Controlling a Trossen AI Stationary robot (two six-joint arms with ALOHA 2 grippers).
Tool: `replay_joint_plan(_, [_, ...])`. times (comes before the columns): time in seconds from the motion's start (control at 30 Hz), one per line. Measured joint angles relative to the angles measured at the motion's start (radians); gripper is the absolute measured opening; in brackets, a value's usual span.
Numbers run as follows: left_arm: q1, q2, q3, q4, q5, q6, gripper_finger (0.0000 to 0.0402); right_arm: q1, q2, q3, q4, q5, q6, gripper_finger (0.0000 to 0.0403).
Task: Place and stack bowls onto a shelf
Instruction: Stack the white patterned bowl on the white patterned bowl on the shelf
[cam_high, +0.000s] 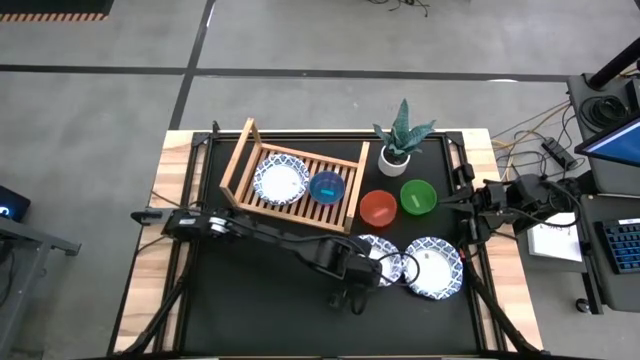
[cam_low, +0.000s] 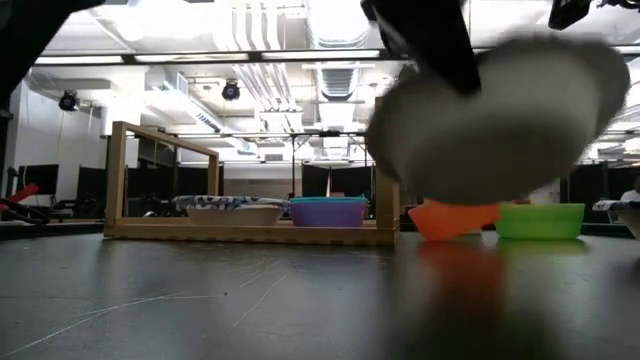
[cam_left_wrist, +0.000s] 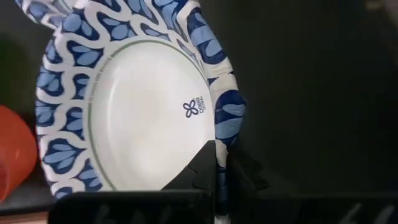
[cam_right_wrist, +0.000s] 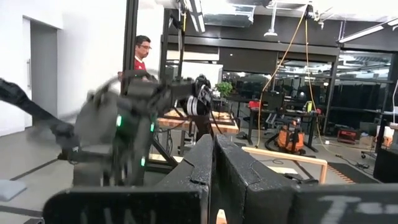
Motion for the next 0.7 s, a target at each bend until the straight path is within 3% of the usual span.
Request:
replay_joint_plan(0.53, [-0.096,-0.217,0.008,-0.146,0.04,0.024,0.0,0.0,0.0,-0.001,-0.008,0.0,-0.002,0.0009])
replay_joint_plan(0.6, [-0.1,-0.237,0.008,-0.196,0.012,0.023,0.0,0.0,0.0,-0.001,-0.008,0.0,-0.003,0.0009])
replay_joint_plan(0.7, [-0.1,-0.259,0.008,-0.289,-0.11,-0.001,0.0,0.0,0.0,-0.002,-0.009,0.0,-0.002,0.0009])
